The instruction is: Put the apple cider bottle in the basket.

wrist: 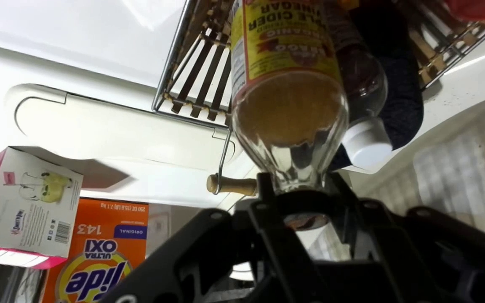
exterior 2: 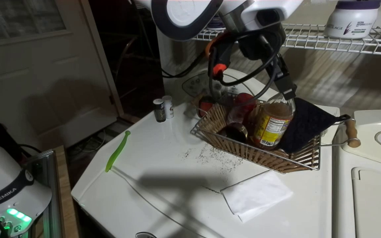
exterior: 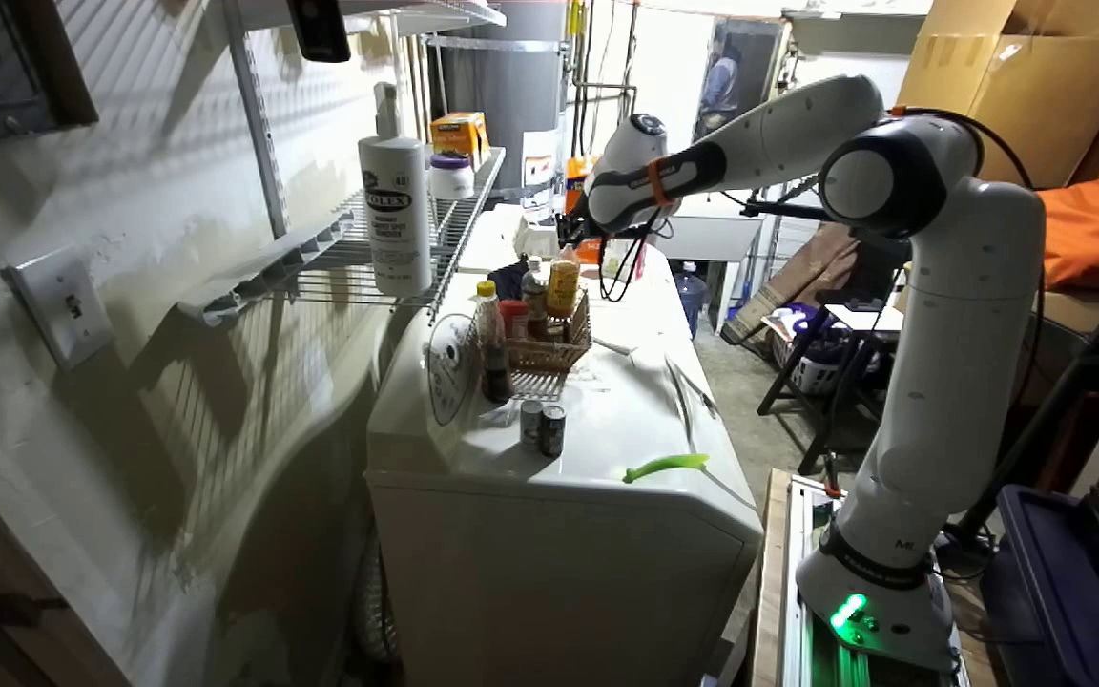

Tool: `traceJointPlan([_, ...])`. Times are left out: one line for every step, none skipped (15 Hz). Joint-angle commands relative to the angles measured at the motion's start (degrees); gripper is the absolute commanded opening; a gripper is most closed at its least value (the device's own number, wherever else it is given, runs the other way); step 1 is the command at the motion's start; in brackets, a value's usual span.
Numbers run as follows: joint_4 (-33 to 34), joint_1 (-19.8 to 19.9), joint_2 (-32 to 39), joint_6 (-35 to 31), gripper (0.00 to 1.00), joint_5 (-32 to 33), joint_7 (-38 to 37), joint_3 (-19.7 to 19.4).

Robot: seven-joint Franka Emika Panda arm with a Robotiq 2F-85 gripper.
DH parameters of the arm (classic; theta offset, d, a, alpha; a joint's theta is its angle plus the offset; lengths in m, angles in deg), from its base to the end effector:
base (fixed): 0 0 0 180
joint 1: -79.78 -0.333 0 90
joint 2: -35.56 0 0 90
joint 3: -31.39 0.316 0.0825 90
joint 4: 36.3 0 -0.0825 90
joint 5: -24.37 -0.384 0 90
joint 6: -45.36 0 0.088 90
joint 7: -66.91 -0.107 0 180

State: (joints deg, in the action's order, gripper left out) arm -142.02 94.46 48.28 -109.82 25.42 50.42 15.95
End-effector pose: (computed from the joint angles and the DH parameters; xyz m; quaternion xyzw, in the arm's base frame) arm 0.5780 -0.3195 0.4845 0.8774 -0.3573 0.3124 0.0707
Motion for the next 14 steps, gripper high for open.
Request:
traceJointPlan([2.9,-0.8,2.8,-0.8,0.10,-1.3,-1.1,-0.1])
traceJointPlan([2.8,-1.0,3.3,-1.3,0.10,-1.2,-1.3,-0.2])
traceJointPlan([2.5,-1.2,3.6,-1.6,0.10,-1.1,-1.3,-0.2])
traceJointPlan([2.4,-1.5,4.1,-1.8,0.10,-0.8,-1.5,-0.2])
traceJointPlan([2.2,-1.9,4.4,-2.1,0.10,-0.4,-1.6,-0.4])
traceJointPlan([2.0,-2.2,4.7,-2.3,0.10,-0.1,-1.8,-0.5])
traceJointPlan([1.9,-2.5,4.9,-2.7,0.10,-0.1,-1.7,-0.5])
traceJointPlan([1.7,-2.8,5.1,-2.9,0.10,0.1,-1.8,-0.6])
traceJointPlan([1.5,-3.0,5.3,-3.1,0.10,0.5,-1.9,-0.8])
traceJointPlan([1.4,-3.3,5.4,-3.6,0.10,0.5,-1.8,-0.9])
traceJointPlan([1.2,-3.7,5.5,-4.1,0.10,1.0,-2.1,-1.2])
traceJointPlan([1.0,-4.0,5.5,-4.5,0.10,1.7,-2.2,-1.5])
traceJointPlan([0.9,-4.5,5.4,-4.6,0.10,2.4,-2.3,-1.9])
traceJointPlan([0.5,-4.9,5.2,-5.0,0.60,3.1,-2.4,-2.2])
